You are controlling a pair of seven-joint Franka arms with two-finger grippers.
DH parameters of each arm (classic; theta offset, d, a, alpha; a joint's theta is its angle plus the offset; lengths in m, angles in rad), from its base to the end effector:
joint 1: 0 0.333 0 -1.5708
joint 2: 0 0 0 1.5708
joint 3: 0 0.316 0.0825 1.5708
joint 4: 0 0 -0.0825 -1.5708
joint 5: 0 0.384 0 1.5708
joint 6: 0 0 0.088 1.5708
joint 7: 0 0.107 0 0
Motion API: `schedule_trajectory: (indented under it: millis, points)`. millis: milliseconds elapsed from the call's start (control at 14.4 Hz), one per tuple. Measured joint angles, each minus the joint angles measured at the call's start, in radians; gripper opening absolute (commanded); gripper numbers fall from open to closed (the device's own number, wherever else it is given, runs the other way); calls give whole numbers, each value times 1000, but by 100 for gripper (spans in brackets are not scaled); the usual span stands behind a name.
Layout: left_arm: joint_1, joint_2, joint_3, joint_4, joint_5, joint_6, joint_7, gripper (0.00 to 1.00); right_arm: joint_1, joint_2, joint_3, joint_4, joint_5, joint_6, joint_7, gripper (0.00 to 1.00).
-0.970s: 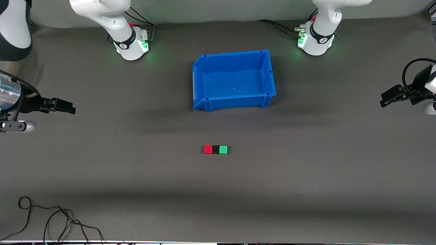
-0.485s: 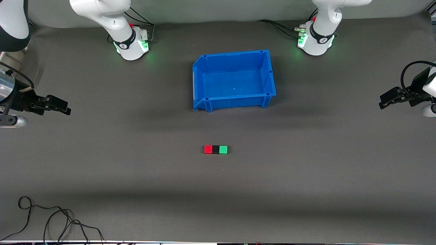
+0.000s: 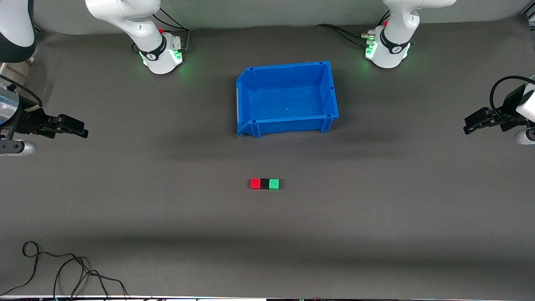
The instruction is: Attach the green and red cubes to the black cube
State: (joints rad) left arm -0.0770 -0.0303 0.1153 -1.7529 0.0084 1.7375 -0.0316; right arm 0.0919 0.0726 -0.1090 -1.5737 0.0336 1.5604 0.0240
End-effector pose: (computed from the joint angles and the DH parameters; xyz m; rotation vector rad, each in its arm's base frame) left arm 0.5541 0.0228 0.5690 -3.1348 -0.1075 -0.0230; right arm 0.5727 -0.0040 0.5816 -3.1126 0.0657 0.1333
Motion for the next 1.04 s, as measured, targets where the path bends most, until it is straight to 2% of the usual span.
schedule_trajectory:
  millis: [1040]
  points:
    - [-1, 3, -13, 0, 0, 1, 0, 100, 1, 4, 1, 3, 0, -8, 0, 100]
